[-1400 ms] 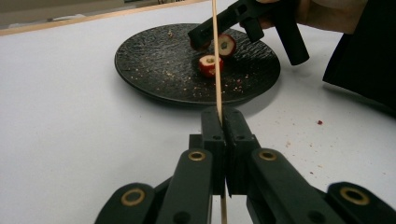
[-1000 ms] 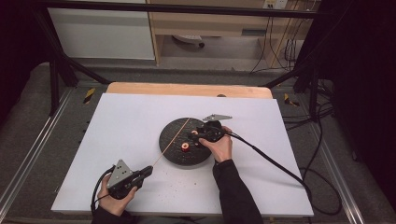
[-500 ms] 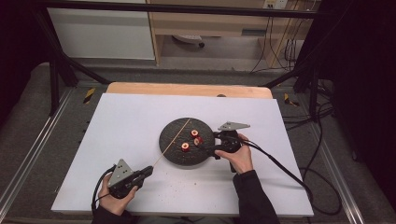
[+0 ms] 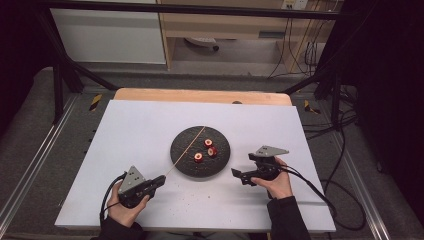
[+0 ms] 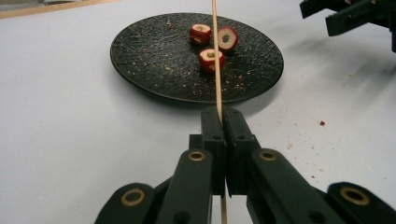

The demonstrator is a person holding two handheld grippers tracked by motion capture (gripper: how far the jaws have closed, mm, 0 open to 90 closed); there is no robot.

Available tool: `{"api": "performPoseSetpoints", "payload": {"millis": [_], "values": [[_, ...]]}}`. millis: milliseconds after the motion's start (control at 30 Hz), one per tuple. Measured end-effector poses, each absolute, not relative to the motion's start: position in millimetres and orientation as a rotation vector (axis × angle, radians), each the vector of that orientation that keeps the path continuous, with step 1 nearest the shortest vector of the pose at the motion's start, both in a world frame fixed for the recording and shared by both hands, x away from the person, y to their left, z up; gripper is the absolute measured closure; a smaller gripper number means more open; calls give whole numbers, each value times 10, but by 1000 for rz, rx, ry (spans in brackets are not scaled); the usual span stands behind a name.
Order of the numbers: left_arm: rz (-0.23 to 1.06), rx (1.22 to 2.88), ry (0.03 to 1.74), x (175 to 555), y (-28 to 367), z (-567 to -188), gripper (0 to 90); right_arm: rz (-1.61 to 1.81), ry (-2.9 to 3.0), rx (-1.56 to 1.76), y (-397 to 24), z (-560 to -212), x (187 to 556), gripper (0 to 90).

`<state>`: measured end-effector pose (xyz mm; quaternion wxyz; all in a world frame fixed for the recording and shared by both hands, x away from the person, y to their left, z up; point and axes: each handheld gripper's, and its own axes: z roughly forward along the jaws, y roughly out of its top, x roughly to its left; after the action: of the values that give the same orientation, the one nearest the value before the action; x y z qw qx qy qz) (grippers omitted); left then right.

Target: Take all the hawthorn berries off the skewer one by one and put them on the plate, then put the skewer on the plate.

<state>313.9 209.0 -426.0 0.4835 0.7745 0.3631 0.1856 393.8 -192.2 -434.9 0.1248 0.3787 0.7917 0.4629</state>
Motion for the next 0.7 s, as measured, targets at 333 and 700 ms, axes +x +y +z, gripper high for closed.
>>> {"api": "performPoseSetpoints", "payload": {"millis": [333, 700], "values": [[462, 1897, 909, 3285, 2073, -4141, 883, 1334, 2271, 1167, -2207, -4482, 3804, 45], [464, 1916, 924, 3446, 1988, -4022, 884, 1317, 2278, 1164, -2332, -4513, 3705, 42]]}}
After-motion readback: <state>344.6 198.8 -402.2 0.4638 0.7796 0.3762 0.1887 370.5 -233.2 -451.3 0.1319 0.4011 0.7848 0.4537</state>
